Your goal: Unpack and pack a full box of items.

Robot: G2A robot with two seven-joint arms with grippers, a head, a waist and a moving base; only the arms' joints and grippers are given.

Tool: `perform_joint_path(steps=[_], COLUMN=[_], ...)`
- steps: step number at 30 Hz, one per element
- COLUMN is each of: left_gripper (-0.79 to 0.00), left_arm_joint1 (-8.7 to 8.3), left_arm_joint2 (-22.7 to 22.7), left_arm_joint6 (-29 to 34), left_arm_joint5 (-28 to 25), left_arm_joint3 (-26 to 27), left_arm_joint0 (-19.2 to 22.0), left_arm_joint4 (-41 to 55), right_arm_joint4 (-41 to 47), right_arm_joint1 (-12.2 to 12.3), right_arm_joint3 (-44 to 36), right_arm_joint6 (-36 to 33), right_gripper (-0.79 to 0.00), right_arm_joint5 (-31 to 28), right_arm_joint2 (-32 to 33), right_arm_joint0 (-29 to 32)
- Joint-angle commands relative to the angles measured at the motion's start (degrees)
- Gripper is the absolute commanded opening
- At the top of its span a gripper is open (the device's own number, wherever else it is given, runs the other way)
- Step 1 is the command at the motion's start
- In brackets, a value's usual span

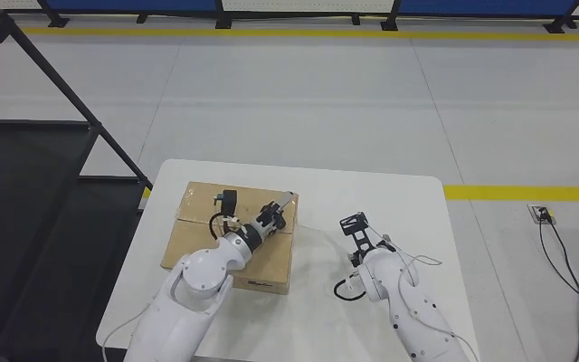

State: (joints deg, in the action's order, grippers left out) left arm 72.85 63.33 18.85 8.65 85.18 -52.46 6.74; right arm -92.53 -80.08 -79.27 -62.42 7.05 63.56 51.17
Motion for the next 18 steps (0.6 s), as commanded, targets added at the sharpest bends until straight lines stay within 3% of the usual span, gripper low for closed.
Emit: perform_joint_path(steps=[1,18], left_gripper=[0.0,0.0], left_arm_joint1=[0.1,0.66], left_arm_joint2=[-0.13,0.17], left_arm_joint6=[-0.01,0.33], left_arm_joint5=[-0.01,0.15], left_arm_joint3=[-0.14,-1.21], left_arm_joint0=[-0.02,-0.26], left_arm_joint4=[0.08,-0.35], right_arm_joint4=[-0.01,-1.49], right_arm_joint1=[-0.06,-0.55], right_arm_joint3=[-0.07,-0.83], right_arm_joint6=[0.09,0.08], right_gripper=[0.0,0.0], right_arm_joint5=[-0.05,0.32], right_arm_joint2=[0.13,1.59], right_arm_joint0=[0.06,1.11])
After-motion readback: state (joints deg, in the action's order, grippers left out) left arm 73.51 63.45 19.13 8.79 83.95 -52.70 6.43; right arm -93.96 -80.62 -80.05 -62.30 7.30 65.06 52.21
